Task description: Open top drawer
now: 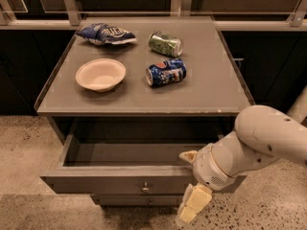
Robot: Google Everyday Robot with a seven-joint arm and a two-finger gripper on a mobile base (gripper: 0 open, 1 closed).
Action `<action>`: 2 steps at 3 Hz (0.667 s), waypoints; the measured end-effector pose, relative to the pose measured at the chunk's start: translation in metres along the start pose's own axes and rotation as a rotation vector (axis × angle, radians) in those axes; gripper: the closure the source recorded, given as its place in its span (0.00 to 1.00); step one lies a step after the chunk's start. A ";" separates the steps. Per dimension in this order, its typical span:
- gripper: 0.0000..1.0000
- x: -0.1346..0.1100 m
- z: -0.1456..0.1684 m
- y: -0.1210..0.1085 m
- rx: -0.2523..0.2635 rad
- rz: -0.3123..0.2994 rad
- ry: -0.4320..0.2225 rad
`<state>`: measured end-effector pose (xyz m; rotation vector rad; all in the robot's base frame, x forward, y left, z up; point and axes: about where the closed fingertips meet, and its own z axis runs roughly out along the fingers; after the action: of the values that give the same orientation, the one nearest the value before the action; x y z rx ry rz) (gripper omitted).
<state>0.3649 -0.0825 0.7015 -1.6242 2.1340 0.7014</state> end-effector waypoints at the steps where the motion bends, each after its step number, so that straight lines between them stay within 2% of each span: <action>1: 0.00 0.005 0.012 0.001 -0.048 0.013 -0.020; 2: 0.00 0.010 0.022 0.001 -0.085 0.027 -0.031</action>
Offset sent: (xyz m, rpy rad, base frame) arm -0.0033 0.0057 -0.0384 0.0812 0.1210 0.0247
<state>0.3614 -0.0772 0.6782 -1.6190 2.1342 0.8309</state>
